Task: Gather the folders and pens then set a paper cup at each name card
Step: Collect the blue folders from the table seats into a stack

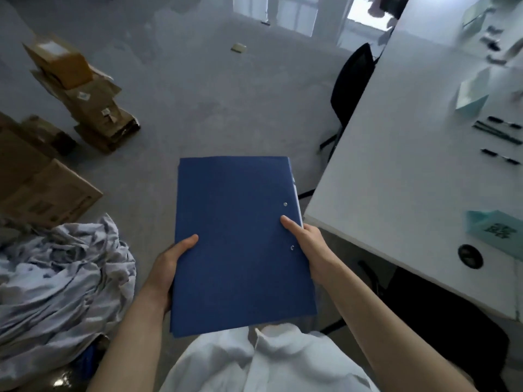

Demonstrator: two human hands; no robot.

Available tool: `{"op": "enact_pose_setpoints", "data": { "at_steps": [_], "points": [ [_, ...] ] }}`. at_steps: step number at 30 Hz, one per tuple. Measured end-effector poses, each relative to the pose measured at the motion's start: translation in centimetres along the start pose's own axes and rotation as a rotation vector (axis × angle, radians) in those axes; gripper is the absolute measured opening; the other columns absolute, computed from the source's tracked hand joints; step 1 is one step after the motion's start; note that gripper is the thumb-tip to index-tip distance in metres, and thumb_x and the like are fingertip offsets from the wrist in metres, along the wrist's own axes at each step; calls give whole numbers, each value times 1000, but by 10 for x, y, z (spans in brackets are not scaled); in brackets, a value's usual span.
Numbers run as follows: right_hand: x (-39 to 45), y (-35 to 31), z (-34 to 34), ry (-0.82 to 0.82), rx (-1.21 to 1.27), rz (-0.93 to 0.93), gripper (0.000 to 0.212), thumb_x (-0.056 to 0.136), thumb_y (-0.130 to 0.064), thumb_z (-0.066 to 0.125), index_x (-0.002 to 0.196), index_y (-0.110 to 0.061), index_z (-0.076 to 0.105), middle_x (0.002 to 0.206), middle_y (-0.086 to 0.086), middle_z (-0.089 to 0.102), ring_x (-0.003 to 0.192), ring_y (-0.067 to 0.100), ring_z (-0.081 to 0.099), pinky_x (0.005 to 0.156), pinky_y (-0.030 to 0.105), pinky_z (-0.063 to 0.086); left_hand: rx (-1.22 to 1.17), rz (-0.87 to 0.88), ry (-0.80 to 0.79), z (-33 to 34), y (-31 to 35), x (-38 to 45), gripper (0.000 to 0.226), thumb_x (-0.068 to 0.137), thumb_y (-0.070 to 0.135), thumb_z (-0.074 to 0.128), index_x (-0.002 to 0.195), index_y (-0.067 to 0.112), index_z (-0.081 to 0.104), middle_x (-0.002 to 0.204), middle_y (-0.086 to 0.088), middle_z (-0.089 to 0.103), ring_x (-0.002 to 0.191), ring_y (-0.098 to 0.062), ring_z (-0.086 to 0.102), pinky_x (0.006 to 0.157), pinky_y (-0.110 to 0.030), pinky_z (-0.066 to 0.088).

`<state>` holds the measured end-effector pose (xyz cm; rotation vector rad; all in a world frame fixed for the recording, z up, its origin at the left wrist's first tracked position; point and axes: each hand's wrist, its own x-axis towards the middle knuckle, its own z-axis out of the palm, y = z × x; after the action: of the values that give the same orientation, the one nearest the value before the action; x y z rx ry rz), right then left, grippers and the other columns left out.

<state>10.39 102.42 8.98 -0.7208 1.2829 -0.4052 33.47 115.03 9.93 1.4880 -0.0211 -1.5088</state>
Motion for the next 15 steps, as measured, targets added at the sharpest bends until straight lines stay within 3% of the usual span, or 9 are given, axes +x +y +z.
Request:
{"op": "enact_pose_setpoints", "data": {
  "at_steps": [5, 12, 15],
  "points": [
    [20, -16, -7, 148, 110, 6, 54, 75, -49, 74, 111, -8, 65, 98, 8, 75, 88, 30, 73, 84, 51, 57, 171, -104, -148, 23, 50, 53, 50, 83, 40, 65, 122, 9, 65, 115, -18, 70, 103, -41, 67, 89, -52, 53],
    [40, -35, -64, 398, 342, -18, 51, 76, -45, 75, 111, -11, 62, 102, 8, 74, 86, 29, 73, 76, 47, 60, 480, -143, -375, 122, 99, 138, 45, 81, 29, 70, 121, 11, 62, 110, -13, 73, 97, -36, 70, 82, -47, 56],
    [53, -50, -90, 430, 394, -62, 48, 79, -41, 74, 114, -11, 60, 104, 7, 73, 88, 27, 73, 71, 41, 61, 555, -126, -460, 166, 113, 164, 77, 53, 37, 90, 121, 13, 63, 111, -11, 73, 96, -33, 71, 74, -43, 58]
  ]
}}
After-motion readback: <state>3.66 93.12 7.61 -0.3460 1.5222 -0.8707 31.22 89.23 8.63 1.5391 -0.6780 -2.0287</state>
